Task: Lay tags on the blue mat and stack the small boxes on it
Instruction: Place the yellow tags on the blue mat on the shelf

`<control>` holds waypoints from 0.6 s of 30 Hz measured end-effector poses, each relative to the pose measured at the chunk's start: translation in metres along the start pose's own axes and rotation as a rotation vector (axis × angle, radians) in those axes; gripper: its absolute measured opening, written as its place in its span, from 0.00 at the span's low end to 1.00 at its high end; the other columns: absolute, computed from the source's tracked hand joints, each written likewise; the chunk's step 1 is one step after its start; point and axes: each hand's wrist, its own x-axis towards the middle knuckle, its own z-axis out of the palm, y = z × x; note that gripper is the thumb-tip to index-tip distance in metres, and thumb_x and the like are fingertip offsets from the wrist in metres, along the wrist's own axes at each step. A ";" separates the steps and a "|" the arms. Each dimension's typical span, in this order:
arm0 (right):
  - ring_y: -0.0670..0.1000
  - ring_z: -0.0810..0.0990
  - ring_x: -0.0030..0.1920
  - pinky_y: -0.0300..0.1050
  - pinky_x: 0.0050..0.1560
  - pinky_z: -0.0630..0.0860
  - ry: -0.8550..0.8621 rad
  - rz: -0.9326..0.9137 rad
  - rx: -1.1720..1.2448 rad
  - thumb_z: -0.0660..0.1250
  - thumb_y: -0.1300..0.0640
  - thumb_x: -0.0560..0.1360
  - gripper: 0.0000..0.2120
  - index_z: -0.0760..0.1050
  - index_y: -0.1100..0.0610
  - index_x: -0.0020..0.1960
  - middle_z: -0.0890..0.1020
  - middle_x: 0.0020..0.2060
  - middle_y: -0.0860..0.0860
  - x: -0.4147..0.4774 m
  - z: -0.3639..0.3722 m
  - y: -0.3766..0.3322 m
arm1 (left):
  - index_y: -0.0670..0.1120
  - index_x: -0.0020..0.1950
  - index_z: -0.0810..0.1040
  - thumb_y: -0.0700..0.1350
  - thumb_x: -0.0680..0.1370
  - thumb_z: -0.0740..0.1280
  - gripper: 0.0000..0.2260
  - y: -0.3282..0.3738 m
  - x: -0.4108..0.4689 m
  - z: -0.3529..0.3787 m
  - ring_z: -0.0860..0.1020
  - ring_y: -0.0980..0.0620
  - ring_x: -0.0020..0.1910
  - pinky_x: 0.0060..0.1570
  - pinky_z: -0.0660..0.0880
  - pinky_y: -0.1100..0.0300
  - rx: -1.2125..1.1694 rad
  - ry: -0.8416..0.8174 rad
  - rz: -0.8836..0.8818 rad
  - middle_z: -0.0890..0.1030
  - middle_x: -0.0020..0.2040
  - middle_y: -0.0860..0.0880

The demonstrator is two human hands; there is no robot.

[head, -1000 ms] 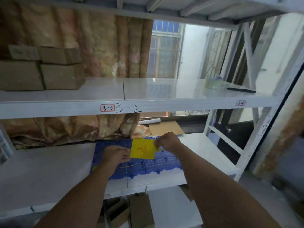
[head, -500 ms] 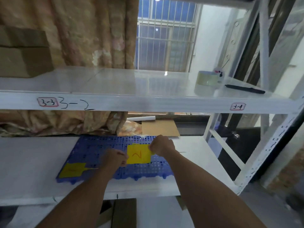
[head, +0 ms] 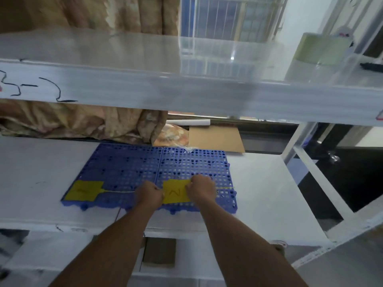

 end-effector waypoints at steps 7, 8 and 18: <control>0.60 0.81 0.52 0.48 0.46 0.75 0.005 0.008 -0.035 0.62 0.58 0.77 0.10 0.80 0.61 0.49 0.83 0.49 0.58 0.003 0.021 -0.005 | 0.41 0.43 0.82 0.40 0.77 0.71 0.04 0.000 -0.012 -0.005 0.80 0.41 0.39 0.41 0.83 0.46 0.207 0.015 -0.004 0.82 0.41 0.40; 0.60 0.81 0.53 0.48 0.47 0.75 0.007 0.009 -0.038 0.63 0.58 0.77 0.10 0.80 0.61 0.50 0.83 0.49 0.58 0.002 0.022 -0.006 | 0.41 0.44 0.82 0.40 0.77 0.71 0.04 0.003 -0.016 -0.007 0.80 0.41 0.40 0.41 0.82 0.46 0.233 0.020 -0.001 0.81 0.42 0.39; 0.59 0.77 0.58 0.52 0.56 0.73 0.025 -0.006 -0.070 0.60 0.53 0.81 0.14 0.78 0.60 0.59 0.80 0.56 0.57 0.001 0.038 -0.011 | 0.39 0.52 0.81 0.37 0.83 0.61 0.09 0.023 -0.037 -0.016 0.80 0.41 0.46 0.36 0.72 0.50 0.507 0.066 0.119 0.81 0.50 0.38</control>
